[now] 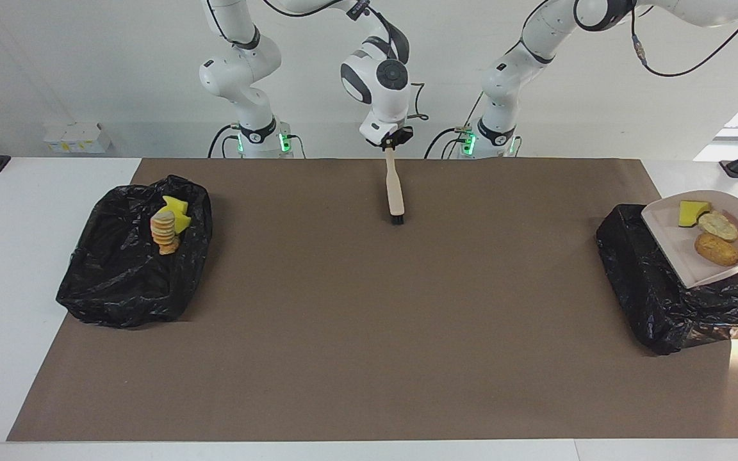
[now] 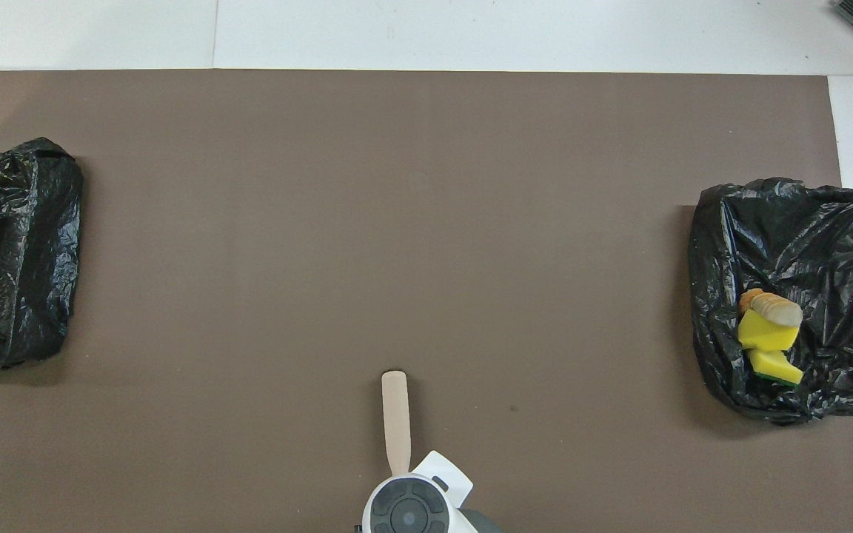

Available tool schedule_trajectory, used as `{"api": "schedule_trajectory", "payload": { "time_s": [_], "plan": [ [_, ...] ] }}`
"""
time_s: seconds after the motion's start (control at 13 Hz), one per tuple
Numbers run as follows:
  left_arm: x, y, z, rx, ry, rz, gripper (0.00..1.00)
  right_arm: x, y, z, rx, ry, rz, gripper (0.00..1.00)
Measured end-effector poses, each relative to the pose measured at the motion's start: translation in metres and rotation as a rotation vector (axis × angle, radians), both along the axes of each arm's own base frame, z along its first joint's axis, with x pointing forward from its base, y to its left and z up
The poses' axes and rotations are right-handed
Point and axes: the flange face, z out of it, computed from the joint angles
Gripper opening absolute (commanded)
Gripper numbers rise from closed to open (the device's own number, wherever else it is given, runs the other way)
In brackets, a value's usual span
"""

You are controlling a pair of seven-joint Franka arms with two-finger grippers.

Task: Sweep and dump trash in bin
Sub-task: 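Tip the dustpan over the black bag with the left gripper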

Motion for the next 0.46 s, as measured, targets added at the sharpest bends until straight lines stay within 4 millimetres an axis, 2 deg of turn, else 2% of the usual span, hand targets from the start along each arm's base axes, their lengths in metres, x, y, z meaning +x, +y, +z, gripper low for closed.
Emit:
{"api": "schedule_trajectory", "payload": {
  "time_s": [0.08, 0.15, 0.23, 0.46],
  "plan": [
    [0.005, -0.007, -0.001, 0.048, 0.017, 0.015, 0.00, 0.005, -0.003, 0.000, 0.000, 0.003, -0.005, 0.08],
    [0.008, -0.011, 0.000, 0.105, 0.034, 0.025, 0.00, 0.009, -0.004, 0.000, -0.002, 0.008, -0.010, 0.18],
    [0.012, -0.017, 0.002, 0.167, 0.051, 0.028, 0.00, 0.011, -0.005, 0.000, -0.004, 0.012, -0.013, 0.35],
    [0.022, -0.046, 0.017, 0.340, 0.079, 0.051, 0.00, 0.013, -0.002, 0.001, 0.000, 0.013, -0.012, 0.34]
  ]
}}
